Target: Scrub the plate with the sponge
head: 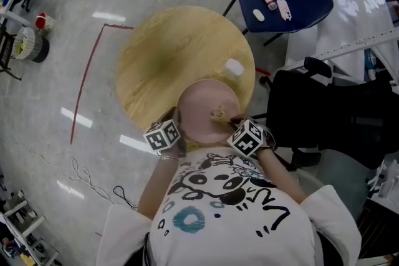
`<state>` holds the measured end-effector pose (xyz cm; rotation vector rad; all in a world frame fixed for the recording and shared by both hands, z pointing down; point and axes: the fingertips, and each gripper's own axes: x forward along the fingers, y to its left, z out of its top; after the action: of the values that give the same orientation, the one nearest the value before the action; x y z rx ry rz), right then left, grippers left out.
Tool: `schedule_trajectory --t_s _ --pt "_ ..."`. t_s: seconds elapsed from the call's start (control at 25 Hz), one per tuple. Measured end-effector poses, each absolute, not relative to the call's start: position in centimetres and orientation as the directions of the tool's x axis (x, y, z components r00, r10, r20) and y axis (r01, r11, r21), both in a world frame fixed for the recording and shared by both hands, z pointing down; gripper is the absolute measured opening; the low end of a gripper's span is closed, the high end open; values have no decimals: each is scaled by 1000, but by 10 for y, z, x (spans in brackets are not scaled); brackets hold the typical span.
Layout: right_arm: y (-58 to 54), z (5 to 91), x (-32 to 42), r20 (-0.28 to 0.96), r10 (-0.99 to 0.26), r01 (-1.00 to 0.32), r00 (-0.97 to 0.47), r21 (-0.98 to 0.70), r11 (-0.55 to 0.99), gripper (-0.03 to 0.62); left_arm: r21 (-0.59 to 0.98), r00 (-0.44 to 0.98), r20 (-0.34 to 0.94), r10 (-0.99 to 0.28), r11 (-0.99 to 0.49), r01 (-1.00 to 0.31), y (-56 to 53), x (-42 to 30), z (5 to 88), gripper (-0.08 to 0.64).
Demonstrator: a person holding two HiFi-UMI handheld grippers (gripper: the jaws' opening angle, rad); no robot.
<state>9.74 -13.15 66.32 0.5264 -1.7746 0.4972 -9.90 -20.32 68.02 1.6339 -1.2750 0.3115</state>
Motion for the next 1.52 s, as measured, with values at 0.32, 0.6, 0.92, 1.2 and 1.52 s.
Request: schedule_trajectory --t_s 0.32,0.6,0.92,1.2,1.52 --pt "-102 662 61 916 60 -530 -397 -281 800 43 553 410 700 -585 80 -829 -204 -97 682 26" --pt "-91 665 10 841 147 -432 -522 -408 804 43 568 427 692 -582 74 -820 -205 -96 682 26" --pt "-138 672 -20 833 36 -535 -553 -388 750 41 580 541 704 -460 -68 -812 -203 -93 684 26" --pt "-171 681 -16 865 -4 -588 -501 -338 735 41 595 555 693 -460 -71 -801 -202 -95 682 26" --pt "-192 681 -21 868 -41 -591 -494 -301 748 41 635 528 660 -535 21 -772 -204 -108 678 26"
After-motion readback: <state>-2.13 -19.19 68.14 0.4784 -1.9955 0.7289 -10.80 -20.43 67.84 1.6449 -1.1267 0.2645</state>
